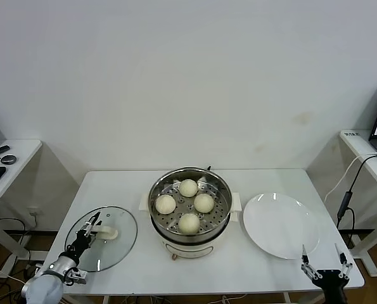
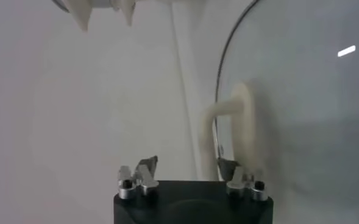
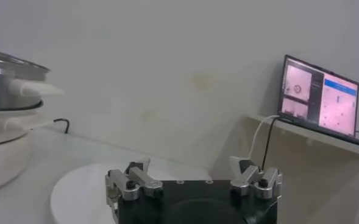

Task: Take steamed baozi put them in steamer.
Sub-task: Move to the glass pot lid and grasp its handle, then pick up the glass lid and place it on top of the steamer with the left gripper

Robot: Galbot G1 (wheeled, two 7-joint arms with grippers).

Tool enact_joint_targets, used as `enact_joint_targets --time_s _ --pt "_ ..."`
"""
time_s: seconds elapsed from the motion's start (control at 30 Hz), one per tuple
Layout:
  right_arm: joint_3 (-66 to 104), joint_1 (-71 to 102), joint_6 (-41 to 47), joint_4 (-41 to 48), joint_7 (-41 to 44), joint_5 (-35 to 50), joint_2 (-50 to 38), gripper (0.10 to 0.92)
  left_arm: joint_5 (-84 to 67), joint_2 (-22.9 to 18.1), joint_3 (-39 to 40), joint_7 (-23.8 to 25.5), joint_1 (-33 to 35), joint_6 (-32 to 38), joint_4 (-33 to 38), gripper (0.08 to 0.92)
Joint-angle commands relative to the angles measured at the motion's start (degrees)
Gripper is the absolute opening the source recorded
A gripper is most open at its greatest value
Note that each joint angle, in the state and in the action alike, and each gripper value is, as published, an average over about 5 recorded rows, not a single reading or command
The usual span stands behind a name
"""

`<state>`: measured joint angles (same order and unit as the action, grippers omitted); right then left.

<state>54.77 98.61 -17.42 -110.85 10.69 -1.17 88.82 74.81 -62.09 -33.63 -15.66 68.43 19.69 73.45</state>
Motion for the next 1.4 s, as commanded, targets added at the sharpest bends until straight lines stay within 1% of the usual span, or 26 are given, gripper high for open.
enact_joint_targets --time_s 0.03,0.13,0.23,0.33,0.43,0.5,0.57,0.67,0.73,0.8,0.93,1.03,1.13,1.27,1.33,1.4 --pt "-0.7 0.0 0.1 -0.1 -0.1 -0.6 -0.1 0.823 -1.1 -0.2 0.2 -2.4 -0.7 0.5 -1.8 0.473" --pt "-0.9 -0.2 0.0 -0.1 -0.1 -1.0 -0.3 0.823 -1.3 0.0 0.5 -5.3 0.1 0.0 -1.0 0.386" --pt "-1.0 -0.3 0.1 -0.1 -0.2 -1.2 -0.6 0.823 -2.1 0.6 0.9 -6.5 2.3 -1.7 2.1 0.300" --pt "-1.3 -0.4 0.0 0.0 -0.1 -1.3 -1.0 0.823 -2.7 1.4 0.9 -6.6 5.2 -4.2 7.1 0.218" --pt "-1.6 -0.5 -0.1 0.1 -0.1 -1.5 -1.2 0.823 -4.7 2.1 0.1 -5.4 8.9 -6.9 13.2 0.172" --pt "-1.9 -0.7 -0.2 0.2 0.0 -1.6 -1.4 0.823 -8.3 2.8 -1.0 -3.4 12.3 -9.9 18.6 0.169" --pt "-2.2 -0.8 -0.2 0.3 0.0 -1.7 -1.6 0.823 -13.0 3.9 -2.2 -0.5 15.8 -14.6 25.5 0.169" --pt "-2.8 -1.1 -0.2 0.6 0.2 -1.9 -2.0 0.823 -19.4 5.5 -4.5 5.8 19.8 -24.6 35.5 0.169" --pt "-3.2 -1.3 -0.3 1.0 0.3 -2.0 -2.3 0.823 -22.3 6.4 -6.0 10.1 21.0 -31.7 40.5 0.169" --pt "-3.7 -1.6 -0.5 1.5 0.4 -2.2 -2.5 0.823 -24.2 7.1 -7.1 13.3 21.1 -37.8 44.7 0.169" --pt "-4.7 -1.9 -0.8 2.2 0.5 -2.6 -2.9 0.823 -26.1 9.6 -6.8 18.6 19.3 -46.1 51.5 0.169" --pt "-5.5 -2.3 -1.0 2.8 0.5 -3.1 -3.1 0.823 -28.1 12.0 -2.5 20.4 16.2 -49.5 54.9 0.169" --pt "-6.3 -2.6 -1.3 3.4 0.3 -4.0 -3.1 0.823 -29.9 13.8 5.7 19.6 10.8 -52.0 56.0 0.169" --pt "-7.5 -3.1 -1.6 4.1 -0.2 -5.9 -2.7 0.823 -29.7 15.0 19.5 18.5 1.0 -55.3 54.2 0.169" --pt "-8.0 -3.5 -1.6 4.3 -0.4 -6.6 -2.4 0.823 -28.4 14.6 25.9 18.9 -3.6 -57.1 52.7 0.169" --pt "-8.5 -3.8 -1.6 4.5 -0.6 -7.6 -1.9 0.823 -25.4 13.0 31.6 20.5 -7.9 -58.5 51.3 0.169"
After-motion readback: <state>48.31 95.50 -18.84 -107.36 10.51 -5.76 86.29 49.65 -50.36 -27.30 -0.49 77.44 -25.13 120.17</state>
